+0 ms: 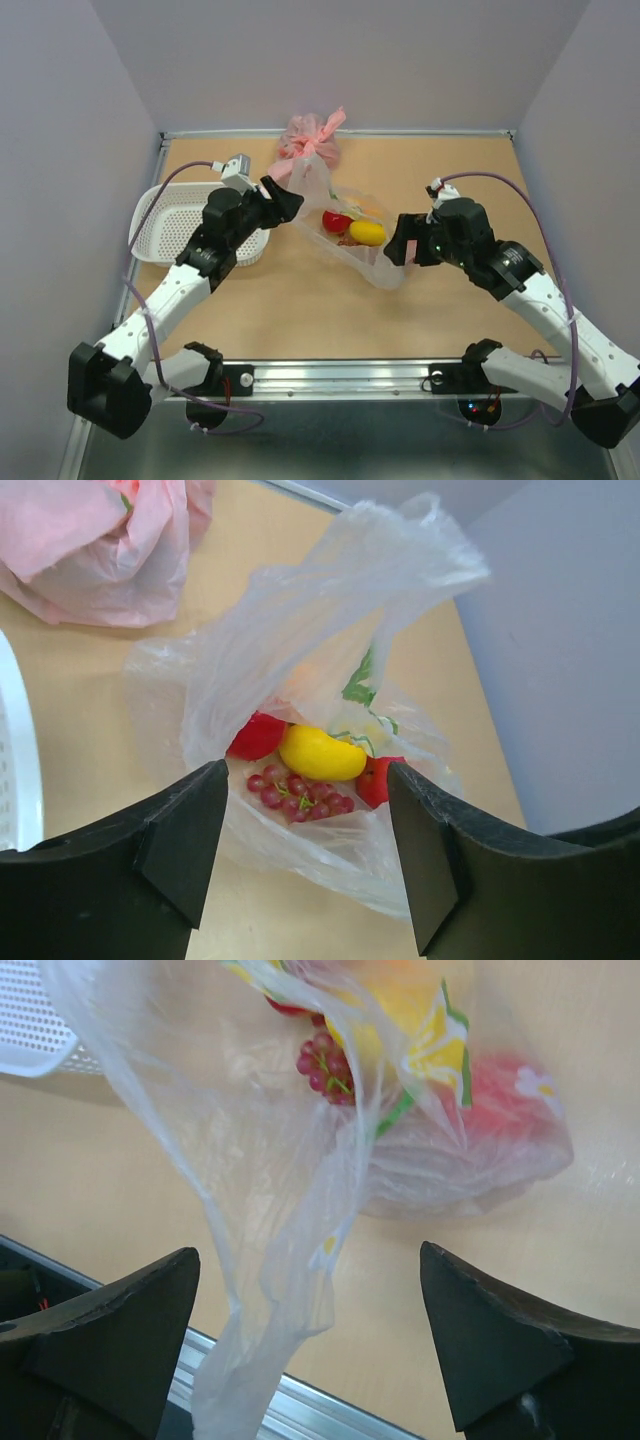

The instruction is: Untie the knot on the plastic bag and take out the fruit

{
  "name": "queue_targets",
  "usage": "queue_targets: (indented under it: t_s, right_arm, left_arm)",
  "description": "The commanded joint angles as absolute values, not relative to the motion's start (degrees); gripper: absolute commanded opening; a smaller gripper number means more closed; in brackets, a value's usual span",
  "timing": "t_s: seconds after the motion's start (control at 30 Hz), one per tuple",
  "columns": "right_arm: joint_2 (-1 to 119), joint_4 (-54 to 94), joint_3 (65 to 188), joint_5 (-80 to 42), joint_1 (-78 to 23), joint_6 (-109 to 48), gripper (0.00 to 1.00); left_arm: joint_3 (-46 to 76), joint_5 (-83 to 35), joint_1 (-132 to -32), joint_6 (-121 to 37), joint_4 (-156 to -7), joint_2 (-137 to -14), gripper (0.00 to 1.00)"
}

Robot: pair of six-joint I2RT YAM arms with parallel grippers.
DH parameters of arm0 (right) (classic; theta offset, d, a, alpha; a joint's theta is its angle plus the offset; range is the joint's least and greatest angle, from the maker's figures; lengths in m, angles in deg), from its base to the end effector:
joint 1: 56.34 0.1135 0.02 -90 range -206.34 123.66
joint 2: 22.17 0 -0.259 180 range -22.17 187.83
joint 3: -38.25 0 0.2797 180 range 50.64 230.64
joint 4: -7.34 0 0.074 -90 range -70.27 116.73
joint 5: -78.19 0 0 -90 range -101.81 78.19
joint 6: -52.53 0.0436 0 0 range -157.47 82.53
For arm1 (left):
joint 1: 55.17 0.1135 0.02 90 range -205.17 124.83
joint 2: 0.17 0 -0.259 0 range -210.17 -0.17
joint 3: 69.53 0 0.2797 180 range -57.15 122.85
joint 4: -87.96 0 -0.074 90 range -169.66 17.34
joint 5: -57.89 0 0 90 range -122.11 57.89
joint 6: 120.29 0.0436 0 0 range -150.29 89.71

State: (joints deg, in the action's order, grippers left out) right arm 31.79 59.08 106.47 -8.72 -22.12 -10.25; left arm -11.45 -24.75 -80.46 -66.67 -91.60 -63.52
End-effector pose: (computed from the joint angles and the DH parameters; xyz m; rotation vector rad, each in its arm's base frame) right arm 0.1931 0.1285 0.3203 -0.1087 2.2733 0.5208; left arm 0.2680 -0.1328 0.3076 -0.0678 1.7526 -0.9089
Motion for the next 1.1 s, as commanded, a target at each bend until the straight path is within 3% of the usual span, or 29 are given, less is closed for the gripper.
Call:
queue_targets:
  t_s: [0.0,0.17,0.3,0.57,0.8,1.07]
  right_arm:
    - [34.77,63.66,116.53,-9.35,-22.15,-18.74,0.97]
    - [40.05,66.93,125.43,-7.6,-22.15,-24.37,0.98]
    - [44.18,65.96,126.22,-4.0,-22.15,-26.66,0.98]
    - [52.96,58.58,123.85,1.64,-22.23,-27.28,0.98]
    - [58.95,54.36,122.27,1.38,-23.99,-27.72,0.97]
    - [64.75,50.05,120.86,0.49,-27.59,-27.72,0.93]
  left_arm:
    - [-10.83,-26.04,-80.56,-59.21,-83.02,-56.96,0.75]
    - [-9.07,-27.19,-82.94,-54.46,-77.9,-50.36,0.72]
    - [-6.35,-31.22,-93.18,-52.88,-78.42,-50.53,0.7]
    - [-4.76,-40.7,-112.54,-49.02,-92.46,-64.14,0.7]
    - [-7.21,-43.54,-119.14,-44.35,-101.96,-73.99,0.68]
    - [-16.53,-42.83,-125.82,-49.18,-108.83,-82.25,0.6]
